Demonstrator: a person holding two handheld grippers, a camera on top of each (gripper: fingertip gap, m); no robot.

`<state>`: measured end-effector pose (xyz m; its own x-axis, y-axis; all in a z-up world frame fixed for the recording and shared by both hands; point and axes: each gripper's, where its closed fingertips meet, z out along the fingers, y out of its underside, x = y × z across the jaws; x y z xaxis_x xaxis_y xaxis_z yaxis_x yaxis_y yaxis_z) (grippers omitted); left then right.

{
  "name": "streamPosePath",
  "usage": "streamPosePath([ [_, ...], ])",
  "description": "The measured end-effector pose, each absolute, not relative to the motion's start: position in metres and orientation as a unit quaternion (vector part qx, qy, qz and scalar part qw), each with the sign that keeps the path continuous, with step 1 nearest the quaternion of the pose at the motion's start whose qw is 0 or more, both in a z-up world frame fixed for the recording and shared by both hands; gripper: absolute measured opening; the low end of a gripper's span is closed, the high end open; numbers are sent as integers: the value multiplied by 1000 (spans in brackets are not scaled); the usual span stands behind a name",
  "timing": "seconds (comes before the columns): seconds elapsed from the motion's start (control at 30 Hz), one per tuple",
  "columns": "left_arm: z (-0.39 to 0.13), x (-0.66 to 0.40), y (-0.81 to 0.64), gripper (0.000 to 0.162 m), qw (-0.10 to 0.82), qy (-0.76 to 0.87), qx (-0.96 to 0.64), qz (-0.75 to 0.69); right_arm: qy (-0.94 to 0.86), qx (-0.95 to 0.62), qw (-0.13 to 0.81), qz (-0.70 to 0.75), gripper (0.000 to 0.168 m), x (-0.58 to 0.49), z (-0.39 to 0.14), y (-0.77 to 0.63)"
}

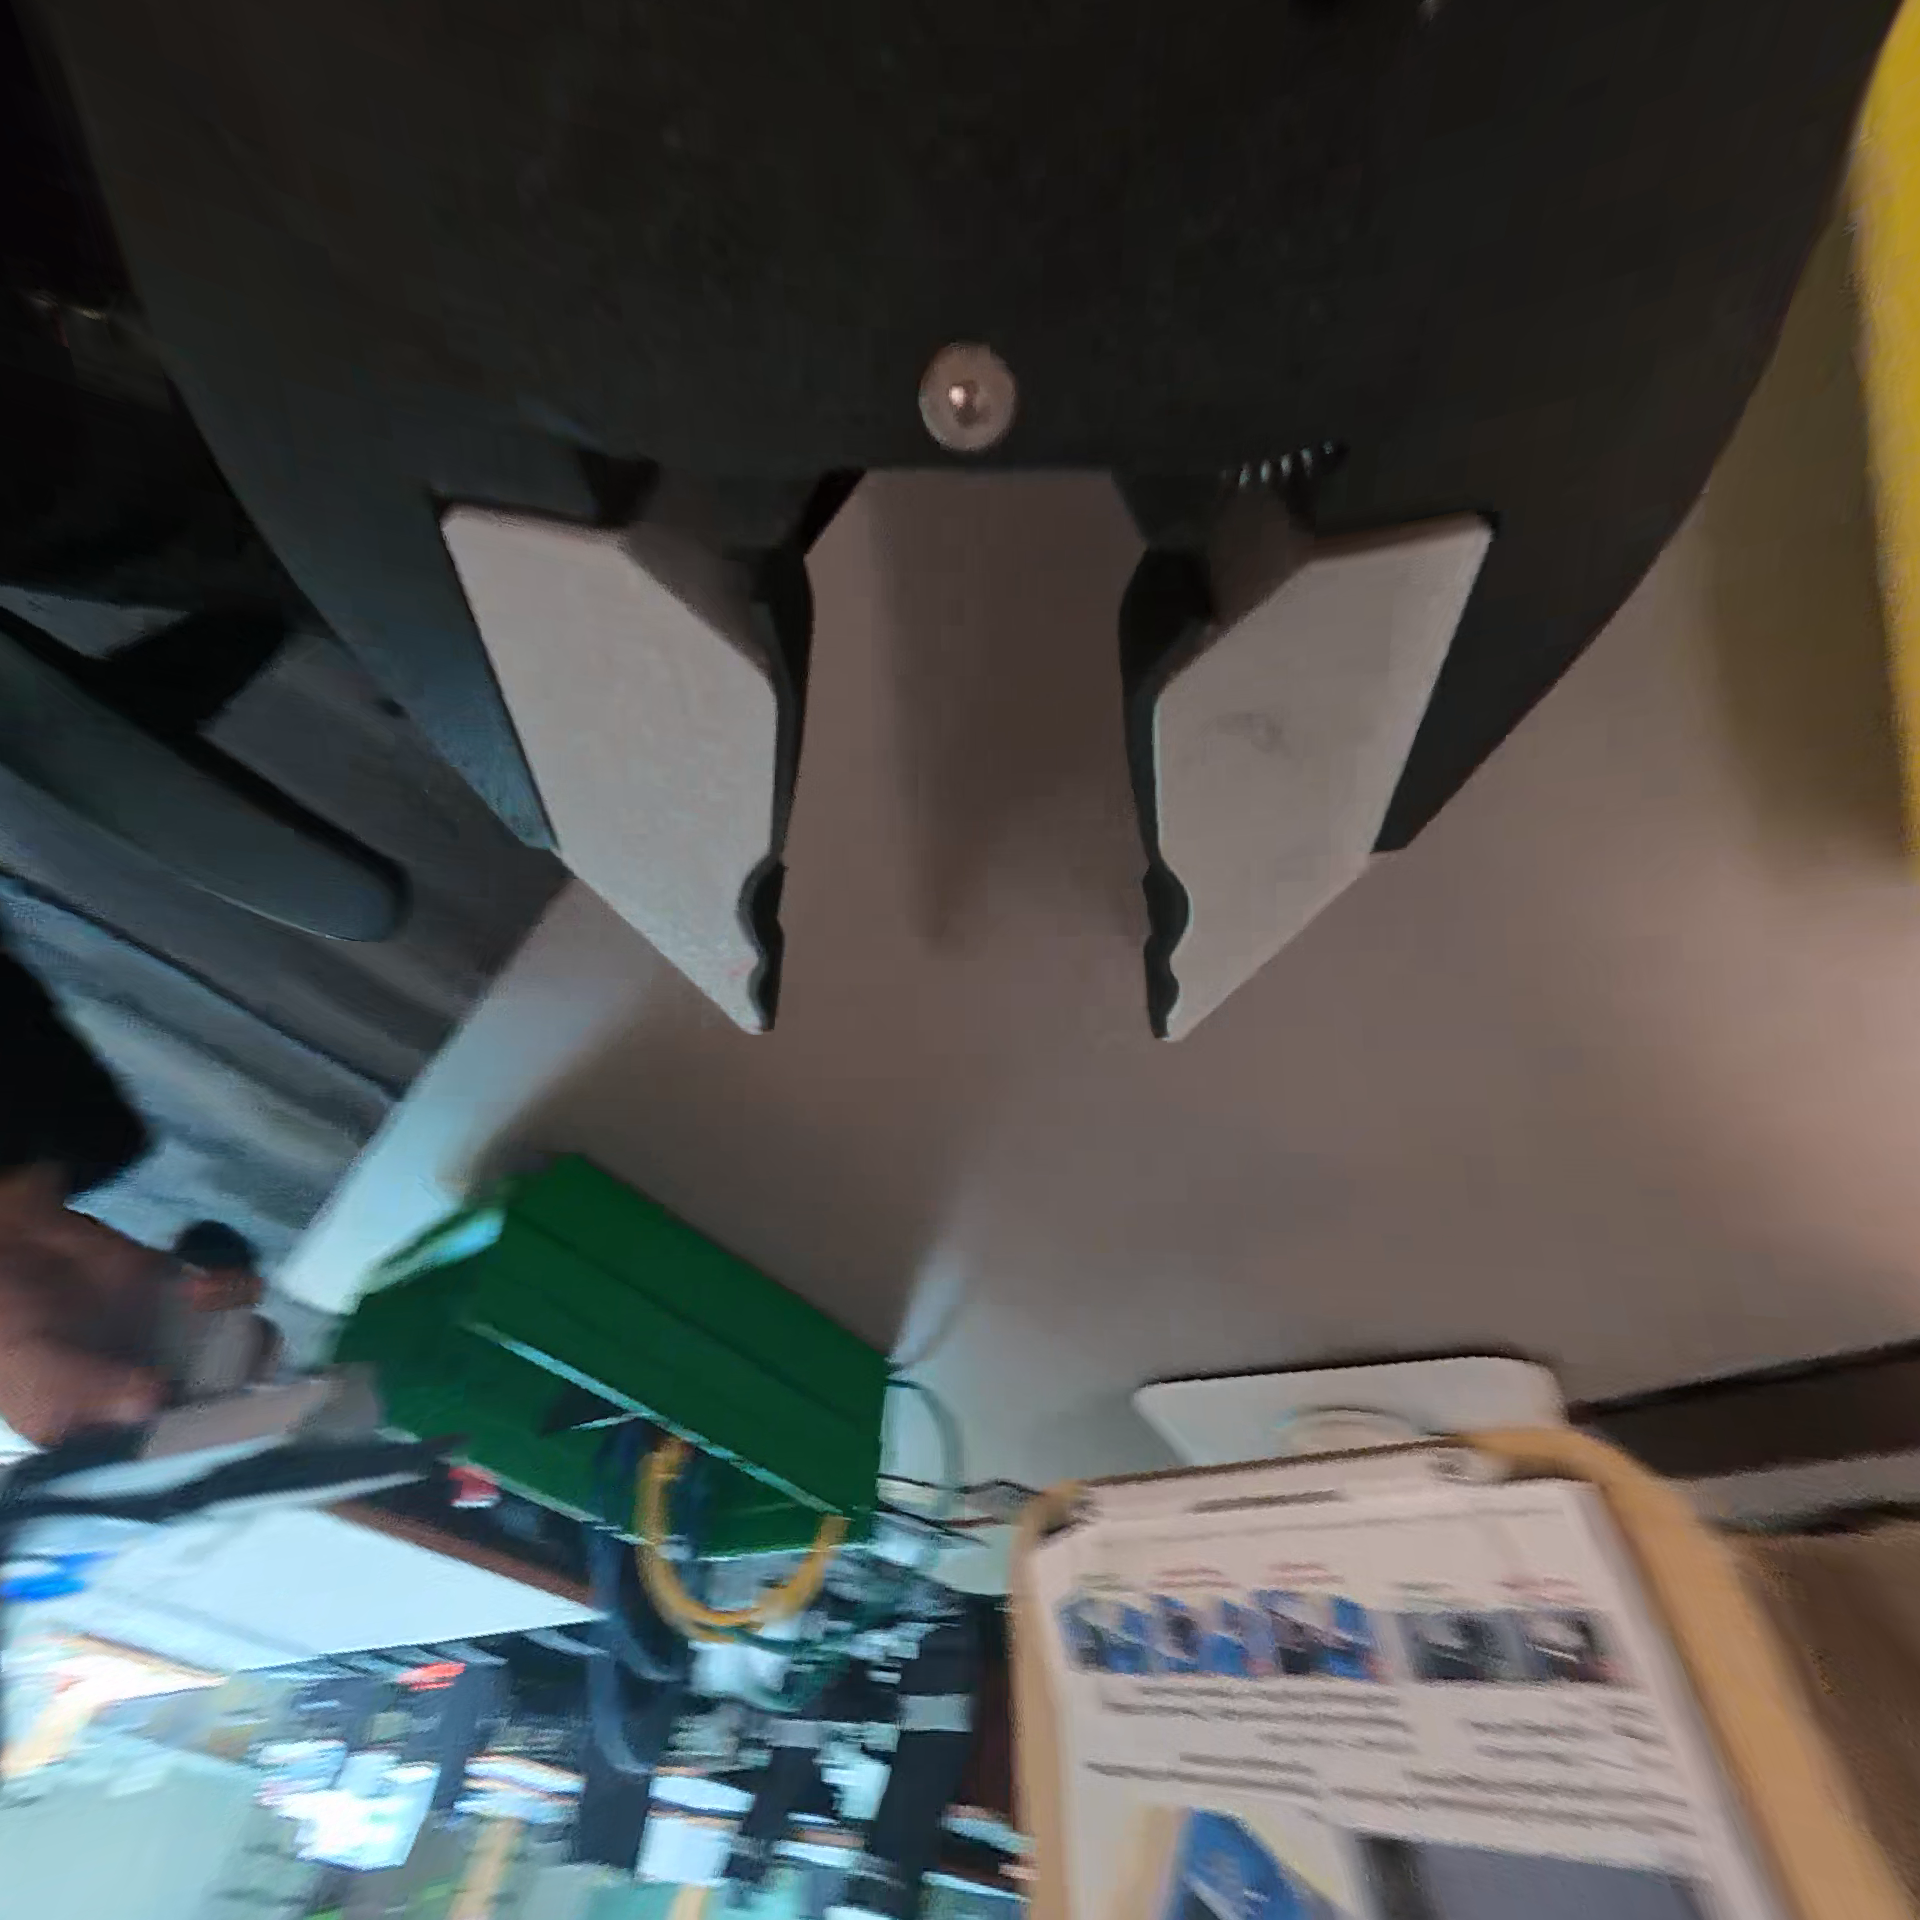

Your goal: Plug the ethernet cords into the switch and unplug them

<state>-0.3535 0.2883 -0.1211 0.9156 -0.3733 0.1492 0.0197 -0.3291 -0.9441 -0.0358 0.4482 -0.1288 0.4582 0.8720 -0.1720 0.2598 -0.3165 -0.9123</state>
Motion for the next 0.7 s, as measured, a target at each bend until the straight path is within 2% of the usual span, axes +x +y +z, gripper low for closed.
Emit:
streamPosePath([
  [0.1, -118, -429, 244, 76, 571, 23, -820, -12, -367, -747, 455, 315, 116, -57, -153, 453],
  [0.2, -132, -493, 208, 78, 546, -48, -832, 89, -353, -775, 456, 259, 116, -73, -178, 467],
  [0.3, -165, -527, 210, 78, 512, -78, -848, 113, -357, -793, 458, 182, 104, -75, -198, 488],
  [0.33, -179, -533, 216, 69, 495, -77, -858, 114, -371, -785, 451, 206, 61, -82, -197, 483],
  [0.37, -194, -542, 221, 47, 471, -75, -870, 126, -379, -785, 448, 199, 53, -83, -198, 482],
  [0.4, -203, -553, 223, 17, 449, -70, -876, 162, -391, -783, 455, 166, 45, -81, -198, 483],
  [0.43, -204, -551, 225, 8, 448, -33, -876, 175, -397, -782, 462, 130, 39, -76, -198, 485],
  [0.57, -196, -558, 226, 4, 458, -25, -869, 185, -391, -785, 469, 109, 25, -73, -197, 473],
  [0.7, -175, -569, 219, 4, 493, -38, -848, 191, -409, -769, 467, 150, 24, -111, -193, 440],
])
